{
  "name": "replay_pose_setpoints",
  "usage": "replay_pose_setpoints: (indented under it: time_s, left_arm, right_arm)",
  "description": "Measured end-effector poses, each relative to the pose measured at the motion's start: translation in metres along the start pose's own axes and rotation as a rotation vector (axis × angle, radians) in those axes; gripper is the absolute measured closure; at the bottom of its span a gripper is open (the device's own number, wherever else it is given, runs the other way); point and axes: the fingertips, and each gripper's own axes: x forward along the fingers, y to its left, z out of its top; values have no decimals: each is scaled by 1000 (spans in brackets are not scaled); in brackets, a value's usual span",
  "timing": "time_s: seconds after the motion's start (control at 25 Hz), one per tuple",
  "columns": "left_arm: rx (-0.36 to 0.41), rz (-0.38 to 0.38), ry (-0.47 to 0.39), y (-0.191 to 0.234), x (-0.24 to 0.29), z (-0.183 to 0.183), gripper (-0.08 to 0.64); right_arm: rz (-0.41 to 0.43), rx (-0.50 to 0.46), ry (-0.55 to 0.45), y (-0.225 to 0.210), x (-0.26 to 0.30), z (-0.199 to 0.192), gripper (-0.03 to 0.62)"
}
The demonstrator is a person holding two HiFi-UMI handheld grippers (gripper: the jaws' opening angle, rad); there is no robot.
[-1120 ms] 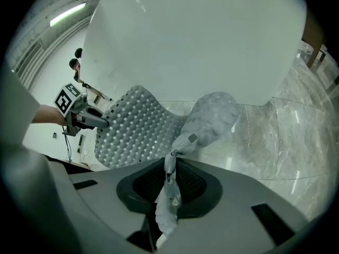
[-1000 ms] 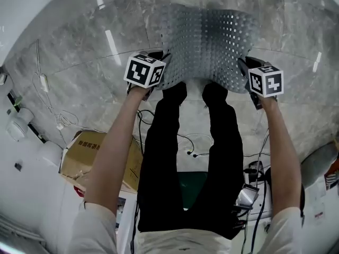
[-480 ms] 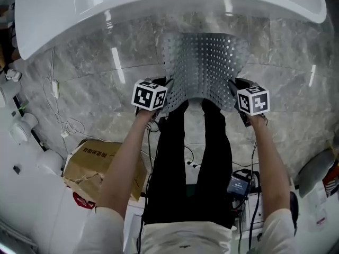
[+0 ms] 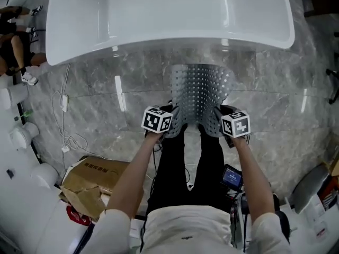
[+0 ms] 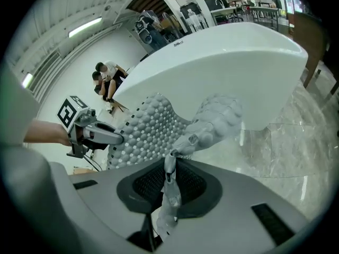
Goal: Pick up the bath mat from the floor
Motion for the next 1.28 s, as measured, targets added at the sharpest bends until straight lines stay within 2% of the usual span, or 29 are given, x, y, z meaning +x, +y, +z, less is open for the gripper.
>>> replay_pose_setpoints:
  time_s: [0.4, 0.64, 0.76, 0.96, 1.28]
  left_arm:
    - [-46, -51, -188, -35, -114, 39, 503]
    - [-28, -56, -279, -44, -163, 51, 505]
    - [-25, -35, -321, -37, -188, 52, 505]
    - [-75, -15, -413, -13, -228, 63, 508]
    - [-28, 45, -512, 15, -295, 91, 509]
  right_arm:
    - [-30, -40, -137, 68, -88, 57, 535]
    - [-107, -105, -194, 89, -127, 82, 535]
    - [-137, -121, -228, 95, -144, 93, 537]
    - [-196, -154, -276, 96, -166, 113, 538]
    - [-263, -194, -390, 111, -208, 162, 538]
